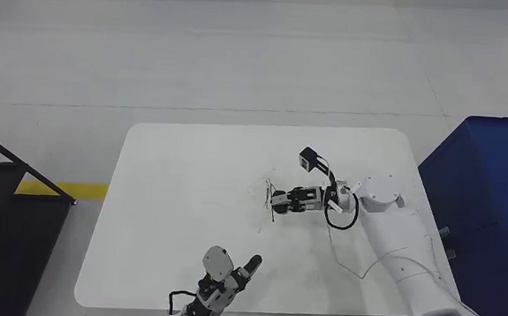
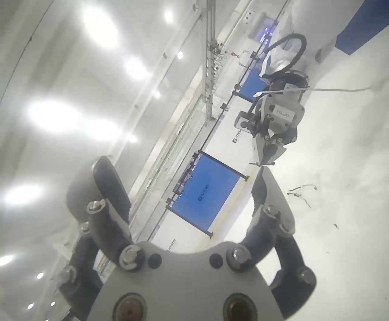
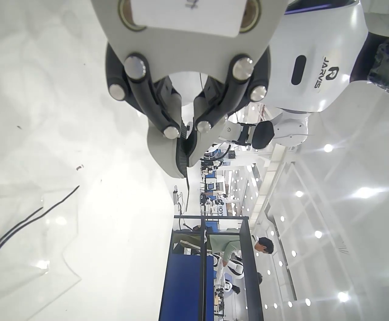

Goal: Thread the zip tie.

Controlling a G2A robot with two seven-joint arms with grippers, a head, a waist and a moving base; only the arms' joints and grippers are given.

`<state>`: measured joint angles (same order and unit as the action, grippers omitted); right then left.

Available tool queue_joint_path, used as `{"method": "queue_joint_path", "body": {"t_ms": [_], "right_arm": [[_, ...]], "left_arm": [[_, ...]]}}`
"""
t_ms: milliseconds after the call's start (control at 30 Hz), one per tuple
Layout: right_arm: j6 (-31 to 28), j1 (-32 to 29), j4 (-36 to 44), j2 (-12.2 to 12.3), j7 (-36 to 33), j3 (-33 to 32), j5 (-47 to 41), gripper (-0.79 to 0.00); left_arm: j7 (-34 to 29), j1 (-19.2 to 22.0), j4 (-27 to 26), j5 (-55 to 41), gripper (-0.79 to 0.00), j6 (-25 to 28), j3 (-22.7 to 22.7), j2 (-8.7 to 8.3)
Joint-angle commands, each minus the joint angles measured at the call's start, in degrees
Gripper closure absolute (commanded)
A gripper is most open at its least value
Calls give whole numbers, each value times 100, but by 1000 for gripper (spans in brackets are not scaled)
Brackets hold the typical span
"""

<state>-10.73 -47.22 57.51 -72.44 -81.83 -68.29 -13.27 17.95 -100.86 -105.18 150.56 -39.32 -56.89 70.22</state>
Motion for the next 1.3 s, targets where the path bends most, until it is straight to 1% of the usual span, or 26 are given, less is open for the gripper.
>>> {"method": "queue_joint_path", "body": {"t_ms": [0,100,133,200,233,333,400,500,533,567,600,633,700,800,867,900,967,1067,1133,1233,1267], "right_arm": [[0,0,0,0,0,0,0,0],[-61,-156,230,4,238,56,33,0],[-78,-204,304,7,263,79,32,0],[-37,-270,420,7,250,137,-17,0],[-9,-280,456,8,262,158,-36,0],[118,-294,505,5,258,244,-96,0],[166,-290,520,7,268,286,-108,0],[245,-294,534,17,272,341,-89,0],[258,-299,546,20,282,365,-67,0],[248,-310,563,23,299,387,-46,0],[242,-322,576,26,313,405,-35,0],[240,-331,589,30,327,419,-21,0],[226,-352,615,41,351,431,-15,0],[200,-394,653,67,377,406,-29,0],[194,-424,678,88,390,379,-34,0],[191,-437,689,98,396,367,-33,0],[198,-460,707,117,416,352,-15,0],[188,-505,765,145,439,331,-6,0],[192,-528,808,162,446,323,6,0],[202,-562,862,185,460,320,16,0],[196,-573,884,192,460,324,21,0]], "left_arm": [[-1,1,0,3,-785,-1,3,0],[-1,1,0,3,-785,-1,3,0],[-114,18,100,52,-785,179,-36,-1],[-367,111,207,587,-785,487,-28,12],[-691,158,241,898,-785,616,23,41],[-1424,390,258,1630,-785,1290,412,156],[-1891,555,249,1962,-785,1601,637,237],[-2158,707,255,2118,-785,1685,912,324],[-2231,739,286,2167,-760,1688,973,345],[-2339,784,331,2254,-659,1701,1002,365],[-2459,830,386,2393,-625,1718,1030,384],[-2601,852,437,2417,-637,1761,1069,408],[-2763,924,524,2325,-613,1928,1124,452],[-3041,1022,673,2379,-628,2038,1118,497],[-3116,1075,799,2352,-616,2131,1103,517],[-3150,1095,850,2308,-600,2162,1096,528],[-3177,1132,916,2177,-545,2178,1083,549],[-3148,1157,980,1981,-511,2090,1076,575],[-3165,1173,1024,1934,-376,2045,1065,589],[-3194,1183,1034,1919,-348,1977,1062,609],[-3195,1181,1020,1898,-320,1945,1067,617]]}}
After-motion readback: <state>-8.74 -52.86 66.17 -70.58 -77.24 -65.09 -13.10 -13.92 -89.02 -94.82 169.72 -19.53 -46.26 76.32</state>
